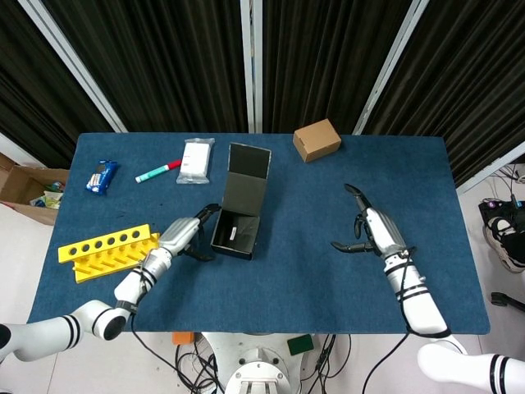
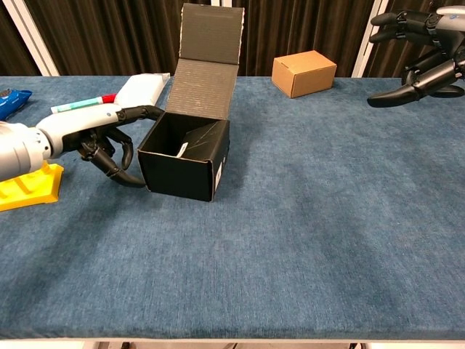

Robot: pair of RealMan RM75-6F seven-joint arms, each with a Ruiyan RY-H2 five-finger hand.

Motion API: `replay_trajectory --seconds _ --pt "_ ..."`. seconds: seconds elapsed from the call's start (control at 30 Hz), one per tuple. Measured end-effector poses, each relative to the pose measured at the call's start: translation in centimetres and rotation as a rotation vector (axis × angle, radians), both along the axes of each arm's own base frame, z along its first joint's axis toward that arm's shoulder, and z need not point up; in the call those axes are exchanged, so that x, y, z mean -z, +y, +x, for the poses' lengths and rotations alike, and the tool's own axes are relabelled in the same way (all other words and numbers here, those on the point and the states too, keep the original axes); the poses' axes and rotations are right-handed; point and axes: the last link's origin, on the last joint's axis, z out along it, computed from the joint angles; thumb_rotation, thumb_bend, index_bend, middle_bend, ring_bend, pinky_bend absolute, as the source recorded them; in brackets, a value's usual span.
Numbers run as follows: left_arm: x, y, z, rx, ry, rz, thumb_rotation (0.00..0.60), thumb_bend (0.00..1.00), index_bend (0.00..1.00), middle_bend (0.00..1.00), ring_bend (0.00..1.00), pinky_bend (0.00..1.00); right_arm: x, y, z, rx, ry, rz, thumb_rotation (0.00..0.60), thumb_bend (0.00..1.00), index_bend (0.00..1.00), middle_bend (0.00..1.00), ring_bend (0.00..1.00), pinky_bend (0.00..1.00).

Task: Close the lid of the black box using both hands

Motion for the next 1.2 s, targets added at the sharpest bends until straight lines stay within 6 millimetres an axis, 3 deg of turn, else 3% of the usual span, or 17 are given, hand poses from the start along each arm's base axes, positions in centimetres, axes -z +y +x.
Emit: replay_trajectory --seconds 0.4,0.67,0.73,0.87,1.03,1.2 --pt "0.1 1.4 -1.0 -0.132 -0.100 -0.069 0.600 0.09 0.00 0.00 0.59 0.94 0.4 -0.1 -0.5 0.007 -0.001 0.009 0.600 0.00 0.00 0.09 0.69 1.00" --pt "1.1 1.6 -0.1 -0.145 -0.180 -0.151 0.600 0.09 0.01 0.00 0.60 0.94 0.6 0.0 -1.1 0.025 0.002 0.016 0.600 0.00 0.00 0.10 0.69 1.00" --pt "1.5 1.7 0.2 -0.152 -0.204 -0.161 0.600 0.09 0.05 0.05 0.62 0.94 0.8 0.1 -1.3 0.030 0.006 0.024 0.600 0.00 0.00 0.10 0.69 1.00" --pt "2.2 2.1 0.5 -0.168 -0.243 -0.144 0.600 0.09 0.32 0.35 0.69 0.95 1.4 0.3 -1.6 0.028 0.022 0.047 0.600 0.00 0.00 0.15 0.69 1.00" --pt "2.2 1.7 0.5 -0.166 -0.253 -0.126 0.600 0.09 0.40 0.41 0.72 0.95 1.8 0.5 -1.0 -0.060 0.061 0.058 0.600 0.00 0.04 0.15 0.69 1.00" --pt "1.6 0.6 0.9 -0.140 -0.243 -0.116 0.600 0.07 0.40 0.42 0.72 0.95 1.7 0.4 0.9 -0.299 0.188 0.034 0.600 0.00 0.11 0.18 0.69 1.00"
